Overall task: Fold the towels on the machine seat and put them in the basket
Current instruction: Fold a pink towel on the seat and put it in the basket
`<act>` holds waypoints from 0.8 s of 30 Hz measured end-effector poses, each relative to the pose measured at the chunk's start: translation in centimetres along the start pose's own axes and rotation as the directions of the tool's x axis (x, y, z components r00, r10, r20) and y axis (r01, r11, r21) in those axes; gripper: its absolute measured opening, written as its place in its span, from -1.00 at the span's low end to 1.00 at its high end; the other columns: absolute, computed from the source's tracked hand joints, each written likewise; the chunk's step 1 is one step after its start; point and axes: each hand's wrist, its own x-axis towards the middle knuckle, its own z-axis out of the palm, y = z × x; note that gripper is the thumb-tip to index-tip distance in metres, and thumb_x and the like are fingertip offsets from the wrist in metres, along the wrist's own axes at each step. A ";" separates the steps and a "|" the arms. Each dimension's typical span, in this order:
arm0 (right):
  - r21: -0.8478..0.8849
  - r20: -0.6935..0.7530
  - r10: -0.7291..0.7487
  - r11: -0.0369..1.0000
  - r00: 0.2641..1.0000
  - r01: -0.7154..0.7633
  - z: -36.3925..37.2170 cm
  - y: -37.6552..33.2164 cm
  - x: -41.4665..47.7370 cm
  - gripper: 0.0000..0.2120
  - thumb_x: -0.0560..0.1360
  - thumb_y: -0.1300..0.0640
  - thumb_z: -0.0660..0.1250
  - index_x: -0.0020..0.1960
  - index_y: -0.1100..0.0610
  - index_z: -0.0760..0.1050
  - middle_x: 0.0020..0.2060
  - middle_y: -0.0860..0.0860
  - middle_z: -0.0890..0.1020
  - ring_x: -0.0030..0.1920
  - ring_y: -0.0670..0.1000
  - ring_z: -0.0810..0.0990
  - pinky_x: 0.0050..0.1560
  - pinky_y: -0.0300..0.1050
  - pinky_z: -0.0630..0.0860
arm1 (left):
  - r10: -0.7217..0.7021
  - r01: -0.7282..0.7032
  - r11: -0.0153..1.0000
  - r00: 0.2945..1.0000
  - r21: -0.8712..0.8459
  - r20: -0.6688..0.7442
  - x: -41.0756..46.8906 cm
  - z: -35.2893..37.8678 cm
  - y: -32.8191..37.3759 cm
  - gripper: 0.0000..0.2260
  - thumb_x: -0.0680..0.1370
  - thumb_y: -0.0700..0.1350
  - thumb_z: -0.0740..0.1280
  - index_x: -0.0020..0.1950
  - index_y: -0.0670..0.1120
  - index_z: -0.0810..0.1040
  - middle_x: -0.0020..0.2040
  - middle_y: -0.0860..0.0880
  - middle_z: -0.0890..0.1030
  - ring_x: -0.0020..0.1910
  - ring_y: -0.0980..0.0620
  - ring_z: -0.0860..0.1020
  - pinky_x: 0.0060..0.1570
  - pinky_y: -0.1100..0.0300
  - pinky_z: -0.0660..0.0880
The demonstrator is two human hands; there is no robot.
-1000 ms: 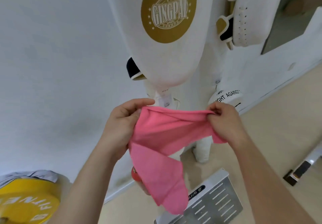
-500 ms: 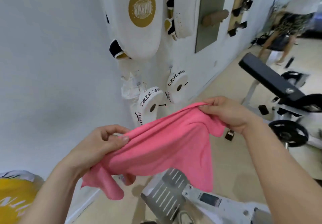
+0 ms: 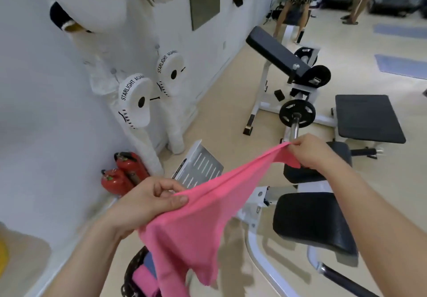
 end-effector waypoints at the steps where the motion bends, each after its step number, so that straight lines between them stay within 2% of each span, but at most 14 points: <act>1: 0.244 0.084 0.042 0.968 0.996 -0.061 -0.4 1.0 -0.3 -0.76 0.60 0.12 0.16 0.03 0.21 0.56 -0.26 0.17 0.66 -0.40 0.04 0.60 -0.48 -0.21 0.43 | -0.003 0.003 1.000 1.000 0.017 -0.008 0.1 1.7 -0.1 -0.82 0.46 -0.05 0.45 -0.24 -0.14 0.65 -0.45 -0.07 0.50 -0.53 0.13 0.39 -0.53 0.39 0.27; 3: 0.631 0.169 0.033 0.764 0.985 -0.134 -0.8 3.5 -0.6 -0.80 0.60 0.16 0.20 0.06 0.21 0.58 -0.15 0.19 0.70 -0.26 0.06 0.70 -0.41 -0.21 0.51 | -0.001 -0.005 0.994 0.998 0.109 0.057 0.6 5.4 -0.4 -0.72 0.49 -0.02 0.42 -0.41 -0.05 0.58 -0.52 0.06 0.39 -0.54 0.16 0.29 -0.52 0.34 0.20; 5: 0.831 0.100 -0.013 0.551 0.995 -0.077 -1.0 5.9 -0.2 -0.82 0.56 0.19 0.27 0.06 0.21 0.61 -0.03 0.15 0.70 -0.02 0.07 0.69 -0.14 -0.11 0.60 | -0.028 -0.018 0.971 0.982 0.238 0.186 1.2 9.7 -1.2 -0.62 0.54 -0.09 0.38 -0.50 0.05 0.50 -0.51 0.14 0.28 -0.50 0.16 0.21 -0.46 0.31 0.17; 6: 0.885 0.060 -0.044 0.464 0.997 -0.033 -1.0 7.0 -0.2 -0.82 0.54 0.22 0.29 0.07 0.23 0.62 -0.02 0.13 0.69 0.03 0.07 0.66 -0.05 -0.07 0.61 | -0.059 -0.024 0.949 0.966 0.313 0.252 1.6 12.1 -1.6 -0.64 0.53 -0.10 0.38 -0.48 0.08 0.52 -0.50 0.13 0.30 -0.47 0.17 0.24 -0.42 0.32 0.20; 8: 0.943 0.023 -0.102 0.332 0.995 0.012 -1.7 8.9 -0.3 -0.79 0.50 0.24 0.33 0.10 0.27 0.60 -0.05 0.12 0.68 0.01 0.08 0.65 -0.05 -0.09 0.61 | -0.114 -0.039 0.896 0.942 0.442 0.315 2.7 16.9 -3.4 -0.78 0.48 -0.05 0.39 -0.37 0.04 0.57 -0.45 0.09 0.39 -0.43 0.18 0.31 -0.37 0.34 0.28; 10: 0.970 0.046 -0.131 0.242 0.990 -0.013 -2.8 11.2 -0.3 -0.72 0.45 0.21 0.39 0.13 0.29 0.58 -0.04 0.15 0.67 -0.02 0.07 0.66 -0.10 -0.11 0.60 | -0.153 -0.006 0.851 0.953 0.525 0.260 3.9 21.9 -5.7 -0.87 0.42 0.02 0.40 -0.27 0.00 0.61 -0.36 0.01 0.50 -0.39 0.16 0.38 -0.34 0.29 0.35; 12: 0.970 0.032 -0.114 0.241 0.993 -0.004 -4.1 13.9 0.1 -0.73 0.45 0.21 0.41 0.11 0.29 0.59 -0.04 0.16 0.67 -0.05 0.06 0.66 -0.09 -0.07 0.61 | -0.147 0.033 0.823 0.977 0.567 0.157 5.1 26.7 -8.3 -0.86 0.40 0.05 0.36 -0.23 0.00 0.62 -0.22 -0.07 0.57 -0.32 0.05 0.45 -0.27 0.21 0.40; 14: 0.939 -0.020 -0.085 0.340 0.996 0.048 -5.1 16.7 0.2 -0.81 0.47 0.29 0.37 0.08 0.25 0.62 -0.05 0.16 0.68 -0.04 0.09 0.65 0.00 0.01 0.58 | -0.148 0.046 0.781 0.982 0.623 0.114 5.8 30.9 -10.1 -0.84 0.45 0.01 0.31 -0.17 -0.04 0.62 -0.20 -0.04 0.56 -0.30 0.05 0.44 -0.22 0.22 0.43; 15: 0.916 -0.032 -0.095 0.395 0.995 0.067 -5.5 17.9 0.2 -0.80 0.47 0.34 0.34 0.05 0.21 0.64 -0.08 0.14 0.69 -0.06 0.10 0.63 0.01 0.05 0.56 | -0.178 0.063 0.765 0.977 0.641 0.117 6.0 32.9 -10.5 -0.85 0.47 -0.03 0.27 -0.12 0.00 0.63 -0.21 0.02 0.57 -0.29 0.08 0.46 -0.18 0.23 0.45; 17: 0.856 -0.018 -0.190 0.504 0.982 0.114 -6.4 19.7 -0.2 -0.68 0.45 0.43 0.27 0.03 0.11 0.66 -0.09 0.12 0.70 -0.13 0.09 0.61 -0.07 0.05 0.55 | -0.195 0.072 0.758 0.973 0.648 0.121 6.4 36.4 -10.4 -0.73 0.50 -0.14 0.21 0.00 0.15 0.64 -0.09 0.13 0.63 -0.19 0.14 0.54 -0.07 0.29 0.49; 19: 0.805 0.037 -0.346 0.567 0.938 0.177 -7.4 21.0 -1.2 -0.54 0.41 0.47 0.22 0.08 0.02 0.64 -0.02 0.13 0.69 -0.14 0.10 0.59 -0.14 0.00 0.50 | -0.085 0.088 0.773 0.996 0.628 -0.035 7.3 38.7 -9.1 -0.67 0.55 -0.21 0.21 0.12 0.15 0.62 0.08 0.18 0.61 -0.10 0.27 0.51 -0.01 0.40 0.41; 20: 0.792 0.069 -0.436 0.570 0.897 0.216 -7.9 21.6 -1.9 -0.49 0.39 0.48 0.20 0.10 0.00 0.63 0.00 0.13 0.68 -0.12 0.10 0.59 -0.12 -0.02 0.48 | 0.019 0.093 0.810 0.983 0.579 -0.185 7.9 39.3 -7.8 -0.65 0.56 -0.23 0.22 0.16 0.18 0.58 0.12 0.21 0.58 -0.08 0.31 0.49 -0.01 0.40 0.39; 22: 0.788 0.139 -0.584 0.555 0.800 0.268 -8.9 22.7 -3.8 -0.47 0.39 0.49 0.19 0.12 -0.01 0.62 -0.08 0.07 0.68 -0.17 0.13 0.55 -0.14 -0.07 0.44 | 0.221 0.004 0.892 0.869 0.453 -0.444 8.7 40.0 -4.7 -0.55 0.55 -0.25 0.27 0.25 0.27 0.41 0.17 0.30 0.45 0.00 0.30 0.48 -0.07 0.39 0.42; 24: 0.815 0.228 -0.666 0.530 0.711 0.236 -9.9 23.9 -6.2 -0.50 0.39 0.48 0.18 0.10 0.01 0.62 -0.22 0.07 0.63 -0.30 0.12 0.43 -0.31 -0.19 0.34 | 0.307 -0.124 0.927 0.793 0.354 -0.527 9.1 40.4 -1.3 -0.38 0.52 -0.29 0.31 0.33 0.34 0.23 0.26 0.31 0.33 0.03 0.24 0.44 -0.13 0.41 0.46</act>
